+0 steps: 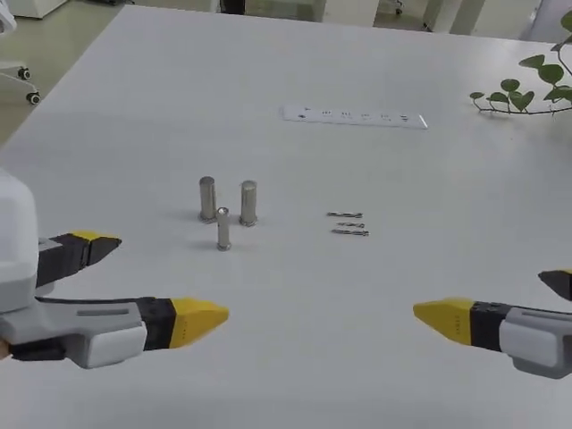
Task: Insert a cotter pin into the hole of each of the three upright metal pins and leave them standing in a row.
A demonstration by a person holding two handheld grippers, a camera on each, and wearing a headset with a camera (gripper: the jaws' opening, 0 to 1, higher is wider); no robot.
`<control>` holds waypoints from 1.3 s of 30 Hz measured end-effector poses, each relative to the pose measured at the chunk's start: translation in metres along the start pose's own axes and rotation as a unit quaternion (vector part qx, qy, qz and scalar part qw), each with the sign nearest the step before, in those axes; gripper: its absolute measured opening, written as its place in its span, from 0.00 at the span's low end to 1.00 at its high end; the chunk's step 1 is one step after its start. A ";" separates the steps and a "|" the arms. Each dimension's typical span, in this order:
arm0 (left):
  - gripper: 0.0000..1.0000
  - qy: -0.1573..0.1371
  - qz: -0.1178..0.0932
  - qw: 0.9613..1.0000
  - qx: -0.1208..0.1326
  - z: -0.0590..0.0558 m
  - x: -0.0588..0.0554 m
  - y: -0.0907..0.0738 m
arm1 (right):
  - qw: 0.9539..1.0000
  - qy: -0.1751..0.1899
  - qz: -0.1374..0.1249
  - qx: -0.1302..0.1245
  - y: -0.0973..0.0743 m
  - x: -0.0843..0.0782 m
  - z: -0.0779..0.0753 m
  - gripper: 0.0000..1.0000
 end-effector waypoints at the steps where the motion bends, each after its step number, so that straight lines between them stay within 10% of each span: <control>1: 0.80 0.001 0.000 1.000 -0.003 0.000 0.001 0.001 | 1.000 0.001 0.001 0.001 0.001 0.000 0.000 0.97; 19: 0.58 0.063 0.010 0.998 -0.017 0.040 0.022 0.053 | 0.998 -0.037 0.043 0.004 0.021 -0.002 -0.001 0.96; 27: 0.36 0.093 0.010 0.995 -0.017 0.048 0.034 0.078 | 0.998 -0.046 0.053 0.007 0.028 0.002 -0.002 0.96; 39: 0.30 0.100 0.026 0.995 -0.010 0.054 0.030 0.109 | 0.997 -0.049 0.059 0.012 0.034 0.003 -0.003 0.96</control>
Point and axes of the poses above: the centre of the closed fingertips' face, and the gripper's own axes: y roughly forward along the fingers, z roughly to its left, x roughly out of its top, the point moved 8 cm from there along -y, roughly backward along the fingers, and after that the axes turned 9 degrees about x, right-handed, at the moved point
